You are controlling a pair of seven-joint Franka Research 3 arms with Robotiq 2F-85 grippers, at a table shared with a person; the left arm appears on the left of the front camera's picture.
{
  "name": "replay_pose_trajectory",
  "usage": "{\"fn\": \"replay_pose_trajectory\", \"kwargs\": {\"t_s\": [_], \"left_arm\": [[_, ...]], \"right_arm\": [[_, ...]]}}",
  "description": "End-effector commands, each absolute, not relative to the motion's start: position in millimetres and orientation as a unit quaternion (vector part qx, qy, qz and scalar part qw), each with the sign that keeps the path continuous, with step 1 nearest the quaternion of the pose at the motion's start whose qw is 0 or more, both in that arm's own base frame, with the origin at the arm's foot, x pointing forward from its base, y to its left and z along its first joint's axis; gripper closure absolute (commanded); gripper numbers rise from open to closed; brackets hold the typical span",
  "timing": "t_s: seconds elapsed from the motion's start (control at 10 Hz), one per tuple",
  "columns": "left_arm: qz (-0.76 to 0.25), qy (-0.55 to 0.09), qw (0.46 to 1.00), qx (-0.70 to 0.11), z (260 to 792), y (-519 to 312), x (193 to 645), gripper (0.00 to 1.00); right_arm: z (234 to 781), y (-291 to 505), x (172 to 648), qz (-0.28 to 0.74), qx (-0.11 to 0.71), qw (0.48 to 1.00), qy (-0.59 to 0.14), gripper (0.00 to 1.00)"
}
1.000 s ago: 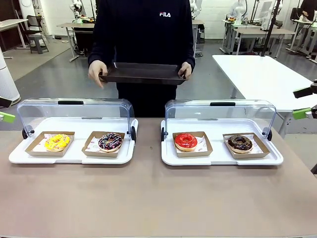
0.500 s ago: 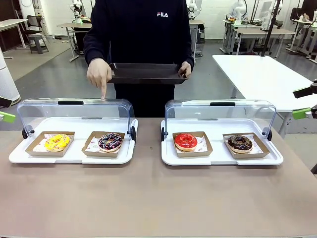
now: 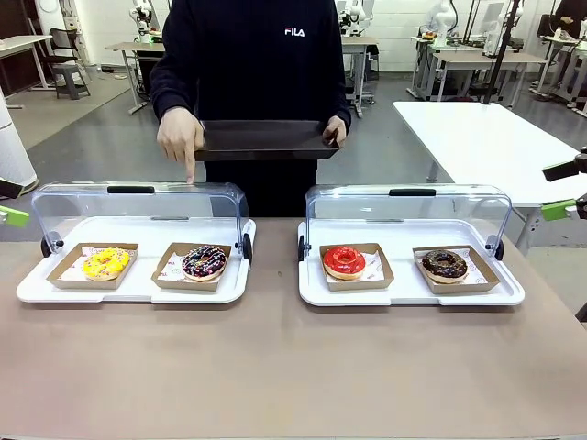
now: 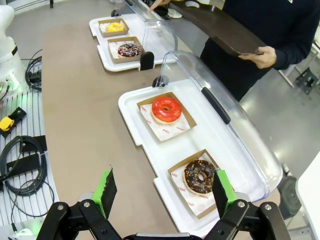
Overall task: Provide the desired donut to the person.
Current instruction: Pick up and lift the Paper togo box containing the Donut pointed at by the person.
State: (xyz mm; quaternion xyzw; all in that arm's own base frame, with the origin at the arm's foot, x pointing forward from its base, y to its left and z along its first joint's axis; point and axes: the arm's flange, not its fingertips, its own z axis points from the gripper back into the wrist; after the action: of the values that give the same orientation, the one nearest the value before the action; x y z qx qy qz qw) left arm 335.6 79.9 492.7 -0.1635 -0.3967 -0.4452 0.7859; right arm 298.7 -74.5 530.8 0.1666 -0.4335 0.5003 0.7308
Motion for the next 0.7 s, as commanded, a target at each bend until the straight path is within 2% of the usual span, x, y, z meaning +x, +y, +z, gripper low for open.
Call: {"fn": "replay_pose_trajectory", "kwargs": {"t_s": [0.0,0.6], "left_arm": [[-0.449,-0.401,0.781,-0.165,491.1,82.4,336.8,0.00],[-0.449,-0.401,0.781,-0.165,491.1,82.4,336.8,0.00]], "right_arm": [[530.0,-74.5,301.3,0.500,0.174,0.726,-0.438,0.00],[530.0,-74.5,301.3,0.500,0.174,0.726,-0.438,0.00]]}}
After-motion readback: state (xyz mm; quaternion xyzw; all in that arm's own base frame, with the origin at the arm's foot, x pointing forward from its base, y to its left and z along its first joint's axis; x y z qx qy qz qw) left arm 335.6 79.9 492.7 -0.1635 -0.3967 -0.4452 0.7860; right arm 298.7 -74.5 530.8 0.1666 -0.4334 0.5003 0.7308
